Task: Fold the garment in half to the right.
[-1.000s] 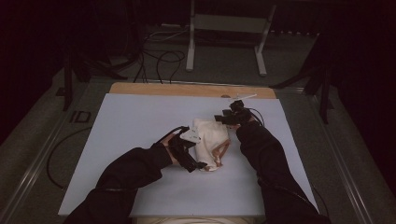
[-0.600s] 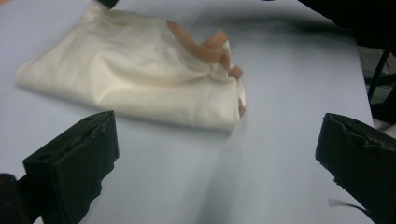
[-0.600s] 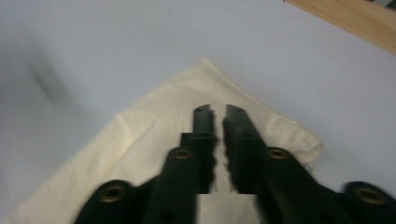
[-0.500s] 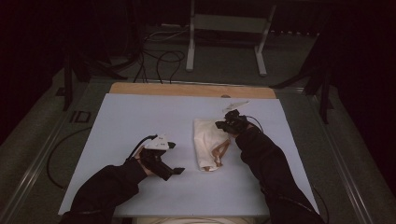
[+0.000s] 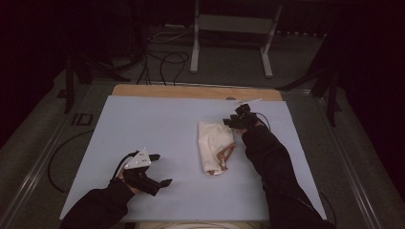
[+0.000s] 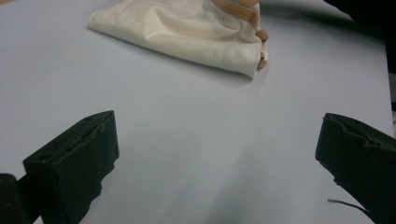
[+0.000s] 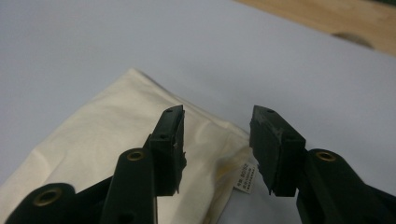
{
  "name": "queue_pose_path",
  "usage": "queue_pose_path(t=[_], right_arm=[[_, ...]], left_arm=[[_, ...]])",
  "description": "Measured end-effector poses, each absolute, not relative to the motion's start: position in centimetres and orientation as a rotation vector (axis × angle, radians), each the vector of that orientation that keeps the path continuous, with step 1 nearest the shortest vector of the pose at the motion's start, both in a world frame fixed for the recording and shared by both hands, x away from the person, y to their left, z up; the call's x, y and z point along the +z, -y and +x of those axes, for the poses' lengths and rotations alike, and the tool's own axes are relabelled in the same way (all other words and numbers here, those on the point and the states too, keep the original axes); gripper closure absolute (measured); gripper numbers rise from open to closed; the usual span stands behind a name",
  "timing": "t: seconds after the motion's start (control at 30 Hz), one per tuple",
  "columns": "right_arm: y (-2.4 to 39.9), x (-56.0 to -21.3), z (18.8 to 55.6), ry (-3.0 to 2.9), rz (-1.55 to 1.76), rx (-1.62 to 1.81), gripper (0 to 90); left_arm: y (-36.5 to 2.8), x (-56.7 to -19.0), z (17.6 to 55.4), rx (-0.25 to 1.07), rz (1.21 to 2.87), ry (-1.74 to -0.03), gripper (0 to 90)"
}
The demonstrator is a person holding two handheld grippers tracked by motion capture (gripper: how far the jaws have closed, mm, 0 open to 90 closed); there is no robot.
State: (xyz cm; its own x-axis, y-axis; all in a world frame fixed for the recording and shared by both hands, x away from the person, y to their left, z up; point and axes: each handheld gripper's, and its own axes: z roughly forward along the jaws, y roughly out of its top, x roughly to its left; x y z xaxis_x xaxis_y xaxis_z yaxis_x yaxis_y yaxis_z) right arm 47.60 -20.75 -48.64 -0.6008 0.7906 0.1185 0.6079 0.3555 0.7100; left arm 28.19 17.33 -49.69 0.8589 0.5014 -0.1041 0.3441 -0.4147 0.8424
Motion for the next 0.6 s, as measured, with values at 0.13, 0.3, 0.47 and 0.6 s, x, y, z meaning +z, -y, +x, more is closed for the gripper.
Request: queue_pose_path(t=[0.13,0.3,0.47,0.6], right_arm=[[20.9,-49.7,48.2,-2.403,1.292,1.051,55.7],[21.1,-50.2,48.4,-2.424,1.297,0.998,83.2],[21.4,-49.4,48.2,-2.403,1.259,1.014,87.9],[21.7,-48.7,48.0,-2.38,1.243,1.048,87.9]], left_arm=[[-17.5,-50.0,28.4,0.185,2.035,-0.63,0.4],[-17.6,-50.2,28.5,0.174,2.029,-0.634,0.4],[-17.6,-50.3,28.6,0.171,2.029,-0.638,0.4],[-17.7,-50.3,28.7,0.177,2.018,-0.638,0.4]])
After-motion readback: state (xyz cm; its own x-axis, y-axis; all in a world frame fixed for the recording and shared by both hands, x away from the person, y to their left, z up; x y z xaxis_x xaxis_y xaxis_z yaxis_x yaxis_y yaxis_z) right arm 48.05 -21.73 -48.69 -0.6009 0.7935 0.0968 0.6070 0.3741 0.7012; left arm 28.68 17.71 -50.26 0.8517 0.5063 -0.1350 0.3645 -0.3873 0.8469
